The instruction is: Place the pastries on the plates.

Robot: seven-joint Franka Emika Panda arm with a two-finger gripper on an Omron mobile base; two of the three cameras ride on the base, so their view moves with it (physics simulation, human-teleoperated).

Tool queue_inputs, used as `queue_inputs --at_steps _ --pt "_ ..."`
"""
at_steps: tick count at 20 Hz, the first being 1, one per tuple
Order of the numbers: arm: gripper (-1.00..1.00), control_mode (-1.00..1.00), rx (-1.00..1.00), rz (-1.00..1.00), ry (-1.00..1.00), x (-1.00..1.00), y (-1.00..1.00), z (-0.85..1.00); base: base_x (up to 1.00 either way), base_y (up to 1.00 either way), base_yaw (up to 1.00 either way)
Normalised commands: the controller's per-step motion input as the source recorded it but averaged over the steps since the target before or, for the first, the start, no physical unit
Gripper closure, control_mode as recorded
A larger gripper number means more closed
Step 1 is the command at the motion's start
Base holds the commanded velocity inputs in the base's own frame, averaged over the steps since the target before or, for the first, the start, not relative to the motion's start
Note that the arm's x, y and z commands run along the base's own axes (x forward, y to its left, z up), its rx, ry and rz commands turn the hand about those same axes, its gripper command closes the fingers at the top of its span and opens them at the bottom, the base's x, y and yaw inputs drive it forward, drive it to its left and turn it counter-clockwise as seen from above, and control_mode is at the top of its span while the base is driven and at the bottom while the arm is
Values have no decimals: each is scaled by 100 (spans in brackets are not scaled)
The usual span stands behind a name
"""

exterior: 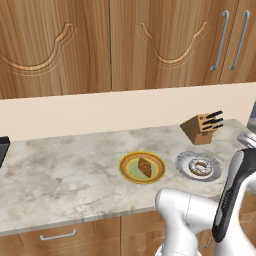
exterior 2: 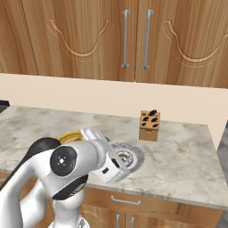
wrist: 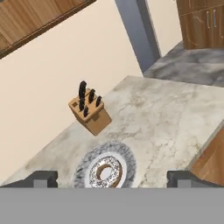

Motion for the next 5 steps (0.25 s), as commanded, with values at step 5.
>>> queue_inputs --at_steps 5 --pt "-100 -100 0 -5 8 -77 7 100 0 0 0"
